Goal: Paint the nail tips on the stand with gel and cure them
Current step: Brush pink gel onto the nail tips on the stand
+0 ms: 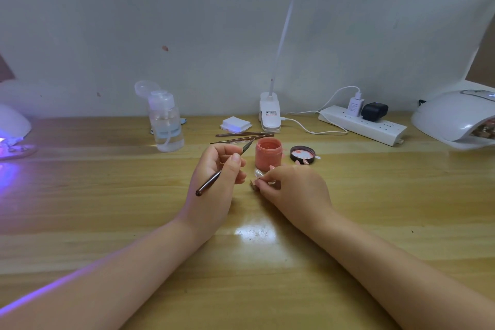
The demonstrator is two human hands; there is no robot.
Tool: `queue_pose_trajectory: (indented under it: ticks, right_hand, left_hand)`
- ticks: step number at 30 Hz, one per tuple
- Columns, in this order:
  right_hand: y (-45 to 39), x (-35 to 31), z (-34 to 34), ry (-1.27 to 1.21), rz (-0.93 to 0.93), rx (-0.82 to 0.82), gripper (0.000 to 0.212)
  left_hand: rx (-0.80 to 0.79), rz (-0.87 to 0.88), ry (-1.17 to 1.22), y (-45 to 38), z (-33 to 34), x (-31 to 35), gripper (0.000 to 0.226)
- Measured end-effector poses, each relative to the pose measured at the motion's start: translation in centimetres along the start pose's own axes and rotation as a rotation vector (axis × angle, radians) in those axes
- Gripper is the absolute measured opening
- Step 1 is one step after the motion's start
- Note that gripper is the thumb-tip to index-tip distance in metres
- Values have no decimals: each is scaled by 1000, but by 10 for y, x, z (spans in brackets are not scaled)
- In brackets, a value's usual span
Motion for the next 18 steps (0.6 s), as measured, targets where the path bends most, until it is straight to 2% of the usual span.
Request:
queue_pose_trajectory:
  ticks: [4, 9, 15, 18]
  right_hand:
    - [1, 2, -2, -116, 30, 25, 23]
    - [5, -1, -7, -122, 11, 76, 20]
    - [9, 7, -12, -130, 29, 54, 15]
    - [9, 5, -12, -150, -1, 81, 14]
  left_hand:
    - [2, -7, -9, 0, 0, 0, 22]
    - [3, -8, -9, 1, -3, 0, 21]
    - [88, 44, -55, -2, -13, 8, 10]
    - [93, 73, -108, -10, -14, 16, 13]
Point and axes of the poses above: each hand's wrist, its own y-axis away from the middle knuckle, its own z-axis out of the palm, x = y × z, the point moved 5 cm from there along -y, towards the middle knuckle, and after that the axes turned 2 degrees about y, right-handed, at the moved point
